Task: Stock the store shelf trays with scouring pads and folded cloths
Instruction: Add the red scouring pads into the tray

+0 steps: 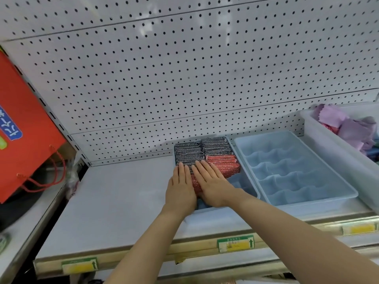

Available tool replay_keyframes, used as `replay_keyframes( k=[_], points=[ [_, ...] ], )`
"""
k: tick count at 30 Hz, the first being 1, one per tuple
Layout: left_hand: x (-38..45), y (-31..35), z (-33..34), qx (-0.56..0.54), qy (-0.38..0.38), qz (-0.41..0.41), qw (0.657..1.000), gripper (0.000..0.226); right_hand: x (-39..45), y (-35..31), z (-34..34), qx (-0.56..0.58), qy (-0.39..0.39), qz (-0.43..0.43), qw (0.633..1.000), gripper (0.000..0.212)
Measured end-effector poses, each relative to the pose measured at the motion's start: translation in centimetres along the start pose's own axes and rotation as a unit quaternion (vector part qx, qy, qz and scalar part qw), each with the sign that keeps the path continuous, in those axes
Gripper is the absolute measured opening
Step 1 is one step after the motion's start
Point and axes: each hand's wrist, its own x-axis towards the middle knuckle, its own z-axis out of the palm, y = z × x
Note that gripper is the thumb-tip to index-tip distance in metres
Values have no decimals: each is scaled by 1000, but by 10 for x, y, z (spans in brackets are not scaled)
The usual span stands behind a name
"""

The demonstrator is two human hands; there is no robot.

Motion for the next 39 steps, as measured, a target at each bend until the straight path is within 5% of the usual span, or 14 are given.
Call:
replay_keyframes(
  k=[4,10,14,27,33,39],
  points=[
    [-5,-2,-14,52,23,8,998,82,-7,-1,-19,29,24,20,999,73],
    [12,45,-71,59,-13,70,996,101,-52,53,-72,76,209,138,965,56],
    [33,123,-118,-10,33,165,986,82,-100,119,-110,63,244,255,934,53],
    [84,389,-151,-50,34,402,914,33,-283,269,-166,-12,213,467,859,49],
    [123,489,-139,24,-106,426,898,45,-334,311,-176,-20,183,512,839,50],
    [146,537,-121,17,-67,484,872,52,-352,344,-175,1,151,519,841,55]
  ],
)
